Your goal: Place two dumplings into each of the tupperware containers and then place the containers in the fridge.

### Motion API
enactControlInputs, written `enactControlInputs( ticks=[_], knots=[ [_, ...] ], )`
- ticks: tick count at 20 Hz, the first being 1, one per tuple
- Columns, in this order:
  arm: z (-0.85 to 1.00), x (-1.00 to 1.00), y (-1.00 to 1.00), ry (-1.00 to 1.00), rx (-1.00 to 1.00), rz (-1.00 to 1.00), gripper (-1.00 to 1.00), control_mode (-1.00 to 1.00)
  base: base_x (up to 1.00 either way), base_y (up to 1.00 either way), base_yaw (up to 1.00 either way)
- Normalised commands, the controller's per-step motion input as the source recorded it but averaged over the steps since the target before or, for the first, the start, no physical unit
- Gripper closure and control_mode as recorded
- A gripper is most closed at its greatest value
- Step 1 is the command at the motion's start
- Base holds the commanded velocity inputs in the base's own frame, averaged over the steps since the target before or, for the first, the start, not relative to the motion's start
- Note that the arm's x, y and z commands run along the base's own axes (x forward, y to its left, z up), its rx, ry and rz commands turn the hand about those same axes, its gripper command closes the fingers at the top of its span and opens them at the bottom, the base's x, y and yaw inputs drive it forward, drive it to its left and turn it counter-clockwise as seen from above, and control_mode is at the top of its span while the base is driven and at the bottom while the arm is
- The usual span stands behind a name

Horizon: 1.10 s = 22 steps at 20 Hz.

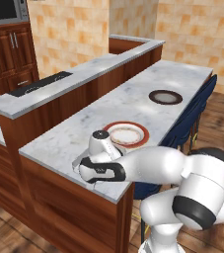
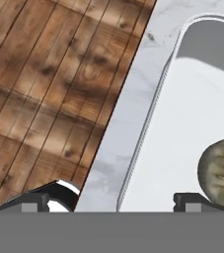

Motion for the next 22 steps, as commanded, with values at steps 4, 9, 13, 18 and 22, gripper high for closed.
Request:
enactControlInputs(
  ticks=[4,9,13,18,22],
  knots=[
    [-0.12,0.00,0.00,0.00,0.00,0.00,-1.00,-1.00,0.00,0.00,0.00],
    [-0.12,0.00,0.00,0.00,0.00,0.00,-1.00,-1.00,0.00,0.00,0.00],
    [-0.10,0.00,0.01,0.00,0.00,0.00,-1.00,-1.00,0.00,0.00,0.00],
    [-0.10,0.00,0.03,0.02,0.00,0.00,-1.00,-1.00,0.00,0.00,0.00],
    [-0.08,0.00,0.02,0.03,0.00,0.00,-1.00,-1.00,0.00,0.00,0.00]
  ],
)
